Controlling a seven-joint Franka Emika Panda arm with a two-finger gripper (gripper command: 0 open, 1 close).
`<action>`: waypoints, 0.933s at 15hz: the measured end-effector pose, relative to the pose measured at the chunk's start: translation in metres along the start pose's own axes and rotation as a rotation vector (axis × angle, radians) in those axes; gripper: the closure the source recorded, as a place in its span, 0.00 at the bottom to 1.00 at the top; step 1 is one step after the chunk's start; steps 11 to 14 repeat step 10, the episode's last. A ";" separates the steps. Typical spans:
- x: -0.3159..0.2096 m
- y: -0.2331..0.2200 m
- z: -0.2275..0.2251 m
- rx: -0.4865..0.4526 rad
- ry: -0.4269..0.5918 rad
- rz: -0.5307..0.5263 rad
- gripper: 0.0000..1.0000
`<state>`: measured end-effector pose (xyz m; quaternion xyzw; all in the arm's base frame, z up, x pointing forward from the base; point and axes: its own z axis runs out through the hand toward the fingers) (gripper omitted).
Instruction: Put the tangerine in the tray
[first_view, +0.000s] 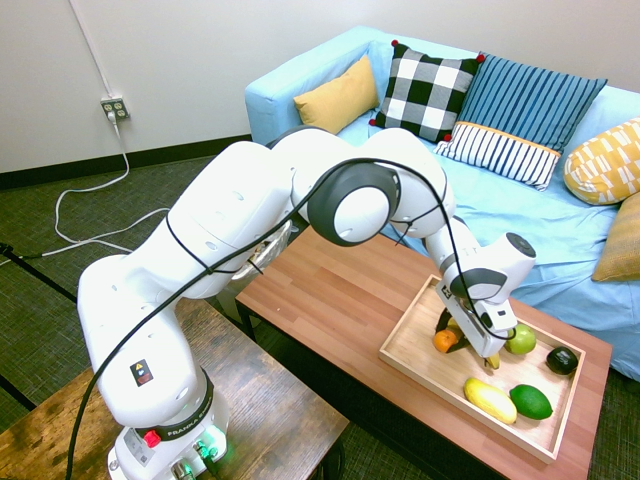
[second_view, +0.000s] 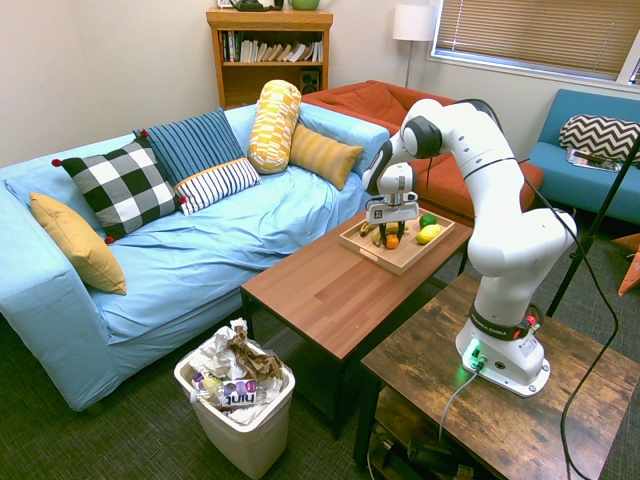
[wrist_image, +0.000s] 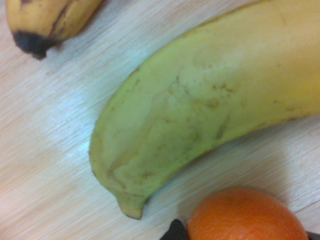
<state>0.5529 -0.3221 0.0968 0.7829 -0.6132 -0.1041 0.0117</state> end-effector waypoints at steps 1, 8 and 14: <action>0.002 0.001 0.000 0.001 0.001 0.000 0.00; 0.015 0.029 -0.063 0.058 0.045 0.012 0.00; 0.014 0.041 -0.079 0.070 0.050 0.020 0.00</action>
